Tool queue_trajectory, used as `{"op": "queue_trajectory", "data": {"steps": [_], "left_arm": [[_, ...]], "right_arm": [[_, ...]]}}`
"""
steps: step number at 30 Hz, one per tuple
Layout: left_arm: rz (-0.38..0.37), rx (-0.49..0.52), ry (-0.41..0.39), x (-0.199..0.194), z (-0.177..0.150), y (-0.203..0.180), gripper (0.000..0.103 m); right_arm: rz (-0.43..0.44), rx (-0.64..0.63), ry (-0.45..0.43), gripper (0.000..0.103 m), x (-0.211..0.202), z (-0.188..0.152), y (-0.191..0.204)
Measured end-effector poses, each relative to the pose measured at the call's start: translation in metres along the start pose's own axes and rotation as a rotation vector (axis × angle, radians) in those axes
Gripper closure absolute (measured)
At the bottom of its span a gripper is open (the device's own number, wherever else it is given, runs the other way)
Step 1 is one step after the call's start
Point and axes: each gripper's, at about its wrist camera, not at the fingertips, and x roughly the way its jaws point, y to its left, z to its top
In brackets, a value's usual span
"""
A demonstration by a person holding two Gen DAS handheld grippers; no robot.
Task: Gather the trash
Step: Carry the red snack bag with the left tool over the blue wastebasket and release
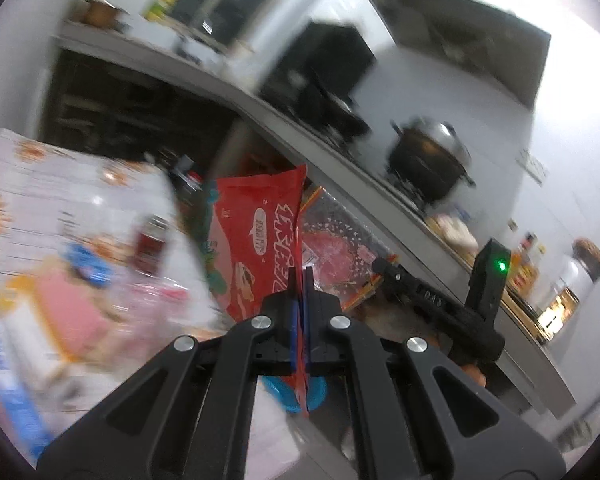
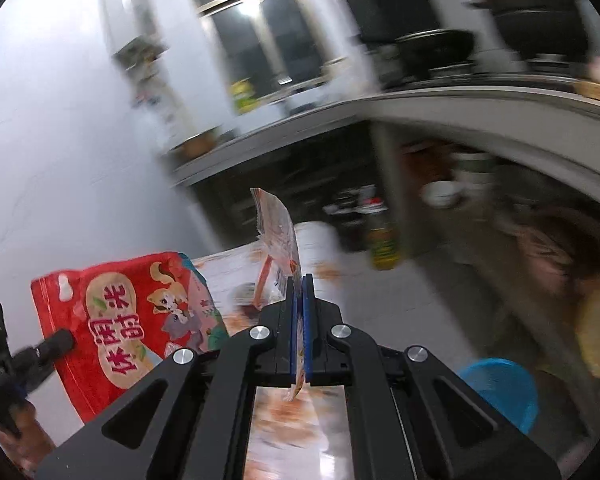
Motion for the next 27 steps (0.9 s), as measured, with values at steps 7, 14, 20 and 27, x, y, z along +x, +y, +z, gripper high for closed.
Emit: {"op": "queue_trajectory", "data": {"steps": [7,14,20,27], "left_arm": [[-0.097,0.049,0.285,0.147,-0.021,-0.065,0.103],[0.014,0.138,0.604,0.308,-0.094,-0.095,0.103],[0.128,0.219,0.765,0.405,-0.156,-0.090,0.103],[0.288,0.246,0.832,0.477,-0.186,-0.055,0.065]], "right_arm": [[-0.239,0.193,0.039,0.101,-0.024,-0.048,-0.122],[-0.393,0.390,0.174,0.101,0.010,-0.125,-0.218],[-0.462,0.507,0.288,0.101,0.068,-0.178,-0.277],[-0.521,0.637,0.319,0.091,0.127,-0.214,-0.331]]}}
